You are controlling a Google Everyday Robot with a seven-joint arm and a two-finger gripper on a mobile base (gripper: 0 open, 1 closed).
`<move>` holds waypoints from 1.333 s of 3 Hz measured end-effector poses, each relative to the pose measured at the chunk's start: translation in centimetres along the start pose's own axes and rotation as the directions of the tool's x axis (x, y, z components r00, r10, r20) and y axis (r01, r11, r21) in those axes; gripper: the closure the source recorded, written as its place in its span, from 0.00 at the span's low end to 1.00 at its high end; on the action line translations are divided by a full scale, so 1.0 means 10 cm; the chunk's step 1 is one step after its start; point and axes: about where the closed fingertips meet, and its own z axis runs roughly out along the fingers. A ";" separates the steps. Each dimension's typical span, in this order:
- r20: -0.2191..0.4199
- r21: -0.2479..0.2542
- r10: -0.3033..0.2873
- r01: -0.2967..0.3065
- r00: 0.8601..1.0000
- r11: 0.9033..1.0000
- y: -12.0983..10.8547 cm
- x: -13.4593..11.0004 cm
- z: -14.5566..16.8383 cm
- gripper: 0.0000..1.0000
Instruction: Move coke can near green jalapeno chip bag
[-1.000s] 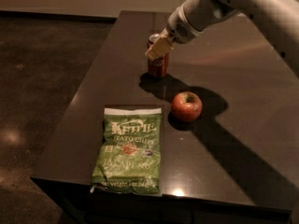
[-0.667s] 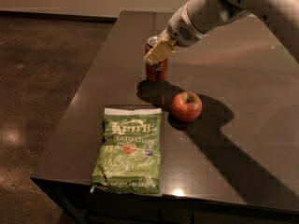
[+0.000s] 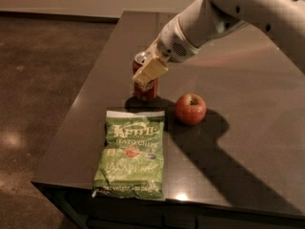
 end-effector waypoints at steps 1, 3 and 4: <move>0.010 -0.051 -0.043 0.044 0.999 0.998 0.22 -0.06 0.08 0.84; -0.003 -0.104 -0.090 0.089 0.996 0.991 0.45 -0.02 0.21 0.36; -0.007 -0.116 -0.099 0.098 0.995 0.988 0.47 0.00 0.25 0.14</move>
Offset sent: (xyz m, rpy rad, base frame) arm -0.0481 0.0261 -0.0148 -0.0240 0.0015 0.1511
